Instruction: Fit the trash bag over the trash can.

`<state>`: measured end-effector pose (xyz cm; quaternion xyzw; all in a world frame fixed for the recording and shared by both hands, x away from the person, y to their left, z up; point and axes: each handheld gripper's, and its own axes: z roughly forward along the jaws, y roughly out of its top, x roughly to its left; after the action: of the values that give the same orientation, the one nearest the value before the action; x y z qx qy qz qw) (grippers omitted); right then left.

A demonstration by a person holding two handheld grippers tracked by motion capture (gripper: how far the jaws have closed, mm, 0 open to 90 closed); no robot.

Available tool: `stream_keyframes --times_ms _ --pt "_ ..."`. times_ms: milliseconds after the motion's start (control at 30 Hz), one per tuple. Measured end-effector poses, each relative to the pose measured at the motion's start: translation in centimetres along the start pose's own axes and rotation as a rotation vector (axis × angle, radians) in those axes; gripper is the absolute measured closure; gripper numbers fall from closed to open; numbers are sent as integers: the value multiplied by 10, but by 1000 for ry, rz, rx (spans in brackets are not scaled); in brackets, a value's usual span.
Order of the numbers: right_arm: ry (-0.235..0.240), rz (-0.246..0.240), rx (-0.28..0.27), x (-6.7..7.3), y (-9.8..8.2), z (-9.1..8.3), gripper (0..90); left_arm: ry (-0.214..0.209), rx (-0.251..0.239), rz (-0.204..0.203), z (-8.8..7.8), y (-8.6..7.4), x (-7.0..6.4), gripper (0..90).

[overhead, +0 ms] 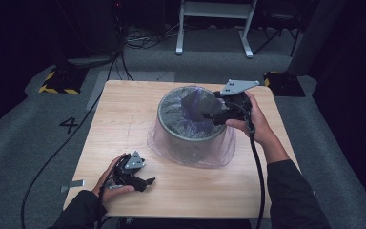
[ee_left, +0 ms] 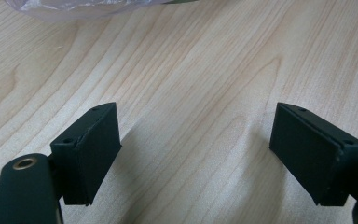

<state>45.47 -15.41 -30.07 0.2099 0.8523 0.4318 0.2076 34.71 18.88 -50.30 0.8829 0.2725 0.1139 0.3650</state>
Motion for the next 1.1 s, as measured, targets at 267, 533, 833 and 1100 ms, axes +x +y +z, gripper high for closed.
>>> stream_keyframes --times_ms 267,533,833,1100 --pt "27 -12 82 2 1 15 179 -8 -7 -6 0 -1 1 148" --pt "76 -31 153 3 -4 28 259 -13 -6 -4 1 -1 1 141" --pt "136 -25 167 3 -6 35 260 -15 -5 -6 2 0 1 135" --pt "123 19 212 3 -6 45 245 -13 -4 -6 2 0 1 131"
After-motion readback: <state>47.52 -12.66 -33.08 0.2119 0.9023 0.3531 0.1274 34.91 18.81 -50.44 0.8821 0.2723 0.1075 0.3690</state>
